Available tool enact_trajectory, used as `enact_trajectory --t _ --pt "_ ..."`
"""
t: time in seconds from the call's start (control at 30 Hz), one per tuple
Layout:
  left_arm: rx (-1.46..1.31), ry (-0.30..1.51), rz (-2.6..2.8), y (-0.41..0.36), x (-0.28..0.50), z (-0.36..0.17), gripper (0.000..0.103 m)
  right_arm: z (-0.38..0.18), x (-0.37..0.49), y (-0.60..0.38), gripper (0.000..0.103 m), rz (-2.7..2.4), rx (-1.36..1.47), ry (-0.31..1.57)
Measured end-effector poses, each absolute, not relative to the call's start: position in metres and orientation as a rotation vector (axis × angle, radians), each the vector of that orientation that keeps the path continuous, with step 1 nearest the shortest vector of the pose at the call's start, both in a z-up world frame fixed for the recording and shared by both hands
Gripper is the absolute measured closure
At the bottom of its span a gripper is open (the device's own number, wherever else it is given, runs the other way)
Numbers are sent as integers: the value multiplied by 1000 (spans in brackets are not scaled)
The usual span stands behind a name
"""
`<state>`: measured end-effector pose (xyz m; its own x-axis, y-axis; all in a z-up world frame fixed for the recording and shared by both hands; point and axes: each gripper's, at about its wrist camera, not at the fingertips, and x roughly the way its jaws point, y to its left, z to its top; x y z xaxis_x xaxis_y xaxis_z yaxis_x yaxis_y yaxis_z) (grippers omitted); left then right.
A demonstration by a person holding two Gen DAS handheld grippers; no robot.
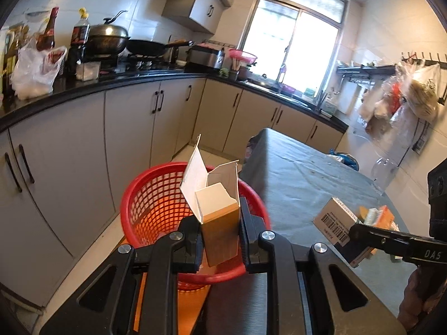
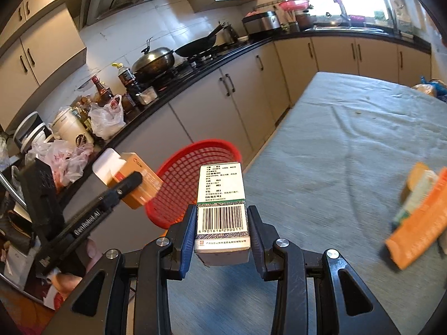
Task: Collect trash
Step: 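Open the left tool over the basket while the right tool releases the barcode box into it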
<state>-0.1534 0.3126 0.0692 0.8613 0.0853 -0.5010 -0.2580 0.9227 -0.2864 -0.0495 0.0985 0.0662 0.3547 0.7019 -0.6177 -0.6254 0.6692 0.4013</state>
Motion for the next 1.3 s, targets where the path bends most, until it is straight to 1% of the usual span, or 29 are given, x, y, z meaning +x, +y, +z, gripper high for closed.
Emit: enact_trajectory --t 0.23,0.7,0.9,1.3 --pt "-381 531 179 322 -142 58 83 64 -37 134 64 882 101 876" --pt "-406 601 209 338 -117 32 83 32 5 202 64 943 99 911" --pt "-400 631 223 338 -106 20 83 24 5 202 64 952 74 867" --pt "-405 651 243 340 -96 13 83 15 10 197 64 948 107 887"
